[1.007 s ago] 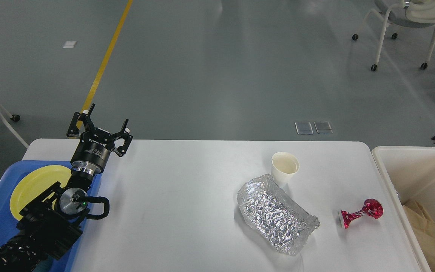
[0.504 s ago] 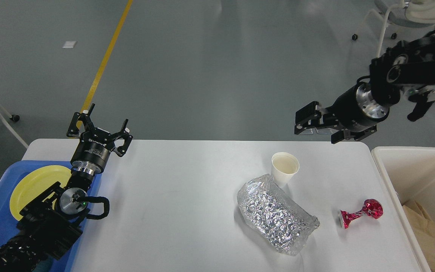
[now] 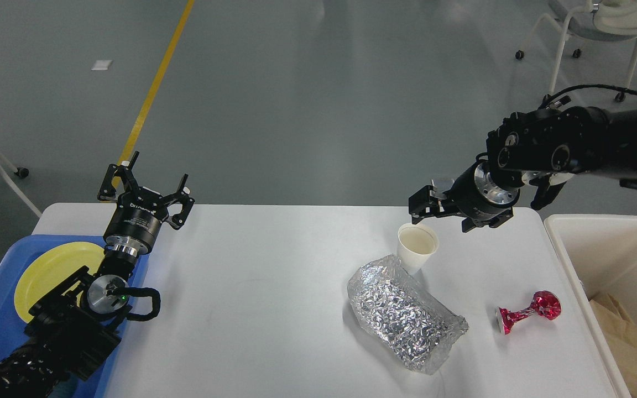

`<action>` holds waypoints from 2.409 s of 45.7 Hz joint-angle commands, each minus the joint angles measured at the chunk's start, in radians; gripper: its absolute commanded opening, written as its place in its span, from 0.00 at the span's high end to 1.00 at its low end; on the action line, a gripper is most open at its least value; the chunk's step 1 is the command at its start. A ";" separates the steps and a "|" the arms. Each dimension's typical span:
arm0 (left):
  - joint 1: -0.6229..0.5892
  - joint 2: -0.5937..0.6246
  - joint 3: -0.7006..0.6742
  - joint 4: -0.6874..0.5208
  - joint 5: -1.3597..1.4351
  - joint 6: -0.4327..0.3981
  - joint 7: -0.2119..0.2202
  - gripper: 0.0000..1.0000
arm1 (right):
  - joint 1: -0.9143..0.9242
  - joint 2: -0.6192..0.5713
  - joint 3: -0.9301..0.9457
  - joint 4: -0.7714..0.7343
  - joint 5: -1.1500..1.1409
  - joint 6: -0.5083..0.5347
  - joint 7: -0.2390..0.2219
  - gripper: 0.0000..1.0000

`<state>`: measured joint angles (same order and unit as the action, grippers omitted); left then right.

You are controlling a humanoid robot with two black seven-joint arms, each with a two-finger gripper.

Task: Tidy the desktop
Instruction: 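Move the right gripper to the white paper cup and grasp it, then carry the white paper cup into the white bin and release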

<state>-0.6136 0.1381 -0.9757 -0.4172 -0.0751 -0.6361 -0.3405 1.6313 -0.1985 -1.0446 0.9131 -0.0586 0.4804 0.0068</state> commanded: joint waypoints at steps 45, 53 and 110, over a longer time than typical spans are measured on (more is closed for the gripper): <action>0.000 0.000 0.000 0.000 0.000 -0.001 0.000 0.03 | -0.452 0.074 0.207 -0.401 0.095 -0.125 -0.001 1.00; 0.000 0.000 0.000 0.000 0.000 -0.001 0.000 0.03 | -0.430 0.071 0.207 -0.370 0.100 -0.120 -0.001 1.00; 0.000 0.000 0.000 0.000 0.000 -0.001 0.000 0.03 | 0.250 -0.588 -0.246 0.204 -0.132 -0.028 -0.041 1.00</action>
<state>-0.6130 0.1381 -0.9756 -0.4173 -0.0751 -0.6367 -0.3405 2.1087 -0.6732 -1.3197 1.3292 -0.1428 0.5347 -0.0355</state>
